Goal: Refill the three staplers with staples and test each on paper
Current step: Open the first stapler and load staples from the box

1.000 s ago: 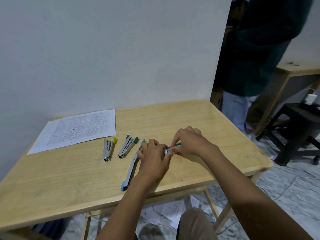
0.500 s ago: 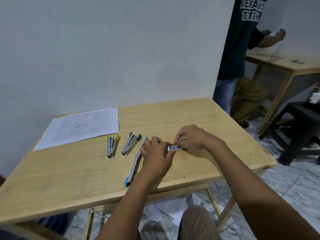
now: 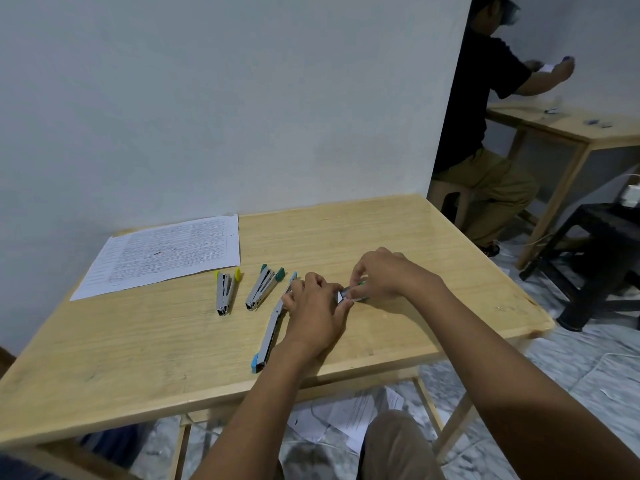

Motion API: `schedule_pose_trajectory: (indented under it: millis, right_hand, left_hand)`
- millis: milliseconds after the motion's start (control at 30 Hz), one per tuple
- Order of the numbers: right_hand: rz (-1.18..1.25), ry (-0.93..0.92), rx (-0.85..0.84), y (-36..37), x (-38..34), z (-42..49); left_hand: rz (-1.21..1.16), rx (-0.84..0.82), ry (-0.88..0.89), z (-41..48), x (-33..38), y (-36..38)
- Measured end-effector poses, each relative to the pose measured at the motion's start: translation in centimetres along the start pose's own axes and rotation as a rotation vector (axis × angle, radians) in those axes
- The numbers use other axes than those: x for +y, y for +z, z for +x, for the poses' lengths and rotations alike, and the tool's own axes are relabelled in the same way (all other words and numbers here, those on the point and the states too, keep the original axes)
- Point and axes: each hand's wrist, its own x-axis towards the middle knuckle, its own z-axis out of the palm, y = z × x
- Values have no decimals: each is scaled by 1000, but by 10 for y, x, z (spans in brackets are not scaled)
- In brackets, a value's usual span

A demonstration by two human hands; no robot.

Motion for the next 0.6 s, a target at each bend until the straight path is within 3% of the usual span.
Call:
schedule_pose_trajectory:
  millis: [133,600]
  right_hand:
    - [39,-27,-53,-1,6,2]
    - [238,-182,28,4,9,-11]
  left_hand:
    - [-7,6,0,-1,-2,-1]
    - [-15,20,-7,-1,-1,1]
